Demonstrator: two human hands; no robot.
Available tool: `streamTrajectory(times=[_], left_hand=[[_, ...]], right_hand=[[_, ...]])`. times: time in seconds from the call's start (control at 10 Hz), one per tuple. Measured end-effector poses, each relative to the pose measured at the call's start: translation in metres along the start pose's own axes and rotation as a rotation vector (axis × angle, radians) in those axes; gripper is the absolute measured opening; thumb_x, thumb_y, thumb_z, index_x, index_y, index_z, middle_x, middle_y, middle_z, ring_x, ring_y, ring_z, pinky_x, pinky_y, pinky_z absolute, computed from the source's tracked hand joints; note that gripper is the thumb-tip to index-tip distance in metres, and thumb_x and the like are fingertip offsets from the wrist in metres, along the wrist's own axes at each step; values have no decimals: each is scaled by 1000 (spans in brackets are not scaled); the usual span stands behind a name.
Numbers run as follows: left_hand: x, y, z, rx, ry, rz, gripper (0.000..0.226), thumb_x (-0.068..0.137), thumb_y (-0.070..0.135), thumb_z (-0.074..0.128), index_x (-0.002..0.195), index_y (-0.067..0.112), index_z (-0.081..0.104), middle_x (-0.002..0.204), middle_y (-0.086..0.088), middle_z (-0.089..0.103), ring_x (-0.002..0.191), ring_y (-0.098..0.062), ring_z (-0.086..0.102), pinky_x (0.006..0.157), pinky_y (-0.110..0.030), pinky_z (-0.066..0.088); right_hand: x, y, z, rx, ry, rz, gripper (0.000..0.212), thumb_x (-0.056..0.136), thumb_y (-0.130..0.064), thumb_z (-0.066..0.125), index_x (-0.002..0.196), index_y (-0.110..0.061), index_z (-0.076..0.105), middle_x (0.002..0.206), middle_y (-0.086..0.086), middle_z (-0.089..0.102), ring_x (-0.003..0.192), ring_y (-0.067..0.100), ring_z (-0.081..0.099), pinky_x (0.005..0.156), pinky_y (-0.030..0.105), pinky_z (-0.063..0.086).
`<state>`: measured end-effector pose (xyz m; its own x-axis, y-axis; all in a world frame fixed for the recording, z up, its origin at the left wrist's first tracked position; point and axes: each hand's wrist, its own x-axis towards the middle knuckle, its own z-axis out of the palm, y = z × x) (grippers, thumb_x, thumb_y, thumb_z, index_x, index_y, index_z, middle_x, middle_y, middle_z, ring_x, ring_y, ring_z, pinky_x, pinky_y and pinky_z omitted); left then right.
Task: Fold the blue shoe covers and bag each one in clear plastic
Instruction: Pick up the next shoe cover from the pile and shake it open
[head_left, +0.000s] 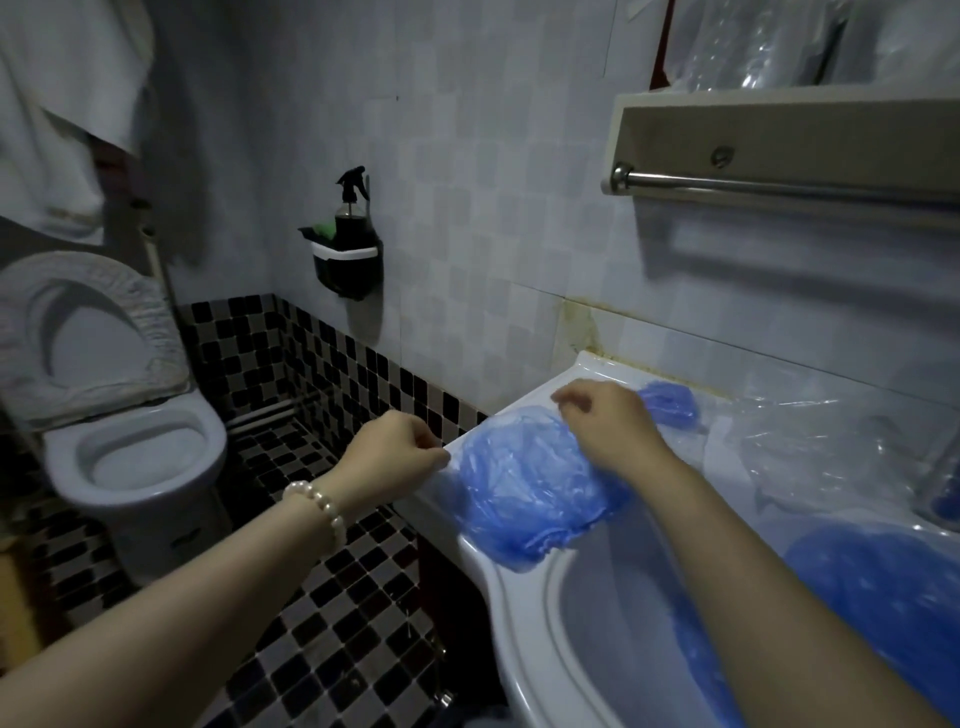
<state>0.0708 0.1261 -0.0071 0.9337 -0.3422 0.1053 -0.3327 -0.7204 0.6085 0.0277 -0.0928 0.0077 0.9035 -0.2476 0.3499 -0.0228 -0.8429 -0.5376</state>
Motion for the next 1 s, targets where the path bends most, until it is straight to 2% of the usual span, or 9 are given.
streamTrajectory(times=[0.1,0.2,0.3,0.4,0.5,0.6,0.8,0.9,1.0], left_hand=[[-4,5,5,148,-102,-67,21,84,41,62,79,21,64,80,4,67,80,-13,63,85,-35,49],[-2,10,13,108,-111,-84,20,84,33,63,80,14,68,80,0,69,81,-14,63,87,-34,40],[-1,15,15,-324,-78,-128,17,84,16,68,70,10,59,70,-3,62,67,-13,58,64,-24,48],[-1,15,10,-768,-54,-206,22,76,4,74,68,7,54,62,-8,61,57,-16,56,54,-23,48],[-3,16,6,-977,-87,-291,27,70,-6,76,70,6,51,57,-11,59,53,-20,57,51,-26,52],[-2,14,3,-983,-42,-323,35,70,-11,74,77,8,45,62,-12,58,52,-22,63,49,-29,54],[3,0,-7,-844,-36,-312,28,70,7,78,68,6,50,62,-10,59,54,-17,60,49,-24,53],[4,-9,-9,-854,100,-280,21,74,14,76,72,3,58,59,-6,58,52,-14,54,55,-24,50],[-6,-6,-5,-624,200,-146,7,80,8,72,74,7,68,74,-8,66,67,-15,58,62,-23,49]], right_hand=[[-10,-4,26,-193,-320,5,49,98,-46,36,143,-26,37,152,1,32,137,23,32,112,37,23],[-18,2,57,-425,-375,-35,57,99,-52,16,150,-31,7,160,-2,2,146,21,2,115,52,1],[-19,5,63,-385,-337,-28,55,100,-47,13,151,-30,2,160,-1,0,146,18,-1,116,50,-2],[-19,6,63,-392,-340,-18,54,101,-44,14,151,-28,4,159,1,3,146,18,-1,117,48,-2],[-19,6,63,-390,-343,-16,55,100,-47,13,151,-27,4,159,1,4,146,18,-1,117,48,-3],[-20,6,62,-383,-348,-12,56,100,-48,12,151,-27,4,159,0,4,146,17,-1,117,47,-4],[-21,4,59,-375,-373,-25,56,100,-48,13,151,-27,2,159,-2,3,146,15,-1,117,48,-4],[-22,4,58,-363,-375,-28,56,100,-48,12,151,-28,1,159,-3,3,146,15,-2,117,46,-5],[-22,4,58,-362,-375,-27,56,100,-48,12,151,-28,1,159,-3,3,146,15,-2,117,47,-5]])
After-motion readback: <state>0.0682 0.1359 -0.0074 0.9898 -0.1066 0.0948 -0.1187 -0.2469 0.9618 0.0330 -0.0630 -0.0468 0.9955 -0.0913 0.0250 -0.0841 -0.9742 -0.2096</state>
